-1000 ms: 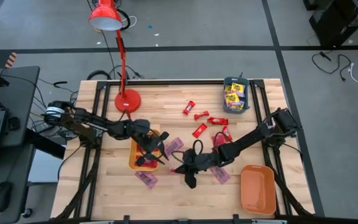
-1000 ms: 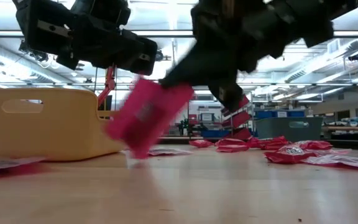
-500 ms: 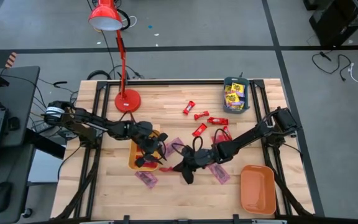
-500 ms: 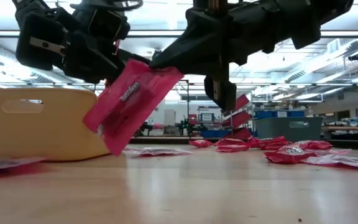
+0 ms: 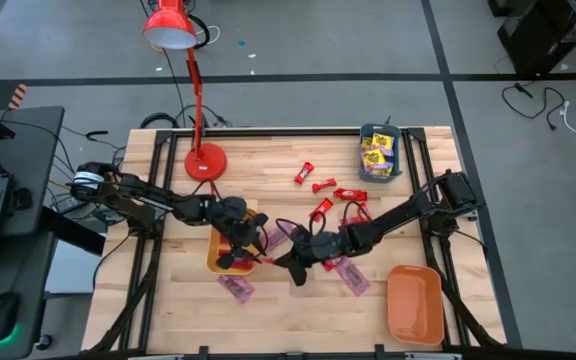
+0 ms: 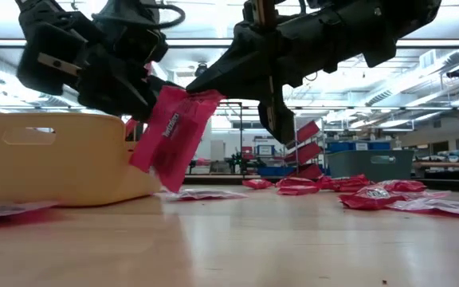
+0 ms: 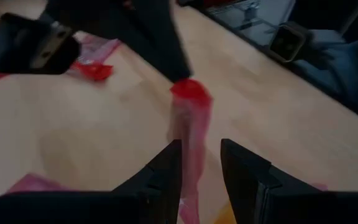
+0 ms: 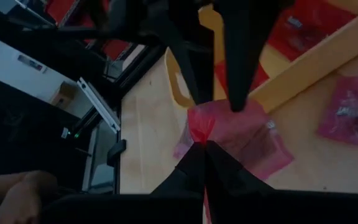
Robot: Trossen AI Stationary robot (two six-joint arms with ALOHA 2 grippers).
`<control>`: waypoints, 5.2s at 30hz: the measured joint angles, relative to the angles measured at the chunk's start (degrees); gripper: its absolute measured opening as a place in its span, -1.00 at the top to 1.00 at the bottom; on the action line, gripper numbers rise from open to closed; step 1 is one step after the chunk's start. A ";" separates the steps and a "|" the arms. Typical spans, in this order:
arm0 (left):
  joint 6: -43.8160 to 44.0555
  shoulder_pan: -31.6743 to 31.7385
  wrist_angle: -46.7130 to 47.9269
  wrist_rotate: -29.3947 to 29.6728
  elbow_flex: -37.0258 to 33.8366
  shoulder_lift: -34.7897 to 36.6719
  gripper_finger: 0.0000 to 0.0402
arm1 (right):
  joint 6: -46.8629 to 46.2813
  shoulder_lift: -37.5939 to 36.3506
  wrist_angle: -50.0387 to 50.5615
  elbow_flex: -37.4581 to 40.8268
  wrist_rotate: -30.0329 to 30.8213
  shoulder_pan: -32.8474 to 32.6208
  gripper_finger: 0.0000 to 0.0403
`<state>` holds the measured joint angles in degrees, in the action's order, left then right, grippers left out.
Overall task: Sort candy
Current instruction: Put the red candy pack into the yellow bin
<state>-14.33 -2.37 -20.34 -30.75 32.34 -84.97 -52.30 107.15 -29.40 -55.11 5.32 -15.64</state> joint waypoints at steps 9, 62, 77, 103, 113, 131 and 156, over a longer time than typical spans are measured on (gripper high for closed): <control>1.28 0.02 0.09 0.51 0.00 0.00 0.46 | 2.27 0.00 -4.02 0.00 0.20 0.66 1.00; 40.80 5.05 5.07 -33.49 -2.82 21.22 1.00 | 16.49 -18.27 32.88 -0.02 13.73 -2.21 1.00; 20.79 5.33 55.88 7.68 2.05 32.47 1.00 | 16.97 -18.27 31.58 -0.02 15.83 -2.04 0.99; 20.73 5.33 49.77 8.38 2.10 21.49 1.00 | 19.09 -18.27 31.62 -0.02 16.10 -0.28 1.00; 20.44 5.33 48.37 10.58 2.08 19.76 1.00 | 19.48 -18.27 31.63 -0.02 16.11 -0.28 0.99; 18.66 5.27 49.28 8.18 1.95 16.74 1.00 | 19.50 -18.27 31.60 -0.02 16.13 -0.28 0.99; 17.53 5.27 47.93 9.51 1.92 13.33 0.91 | 19.49 -18.27 31.62 -0.02 16.13 -0.28 0.99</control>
<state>3.20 2.90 27.59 -21.23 34.26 -71.64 -32.82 88.88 2.22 -55.13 21.45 -15.92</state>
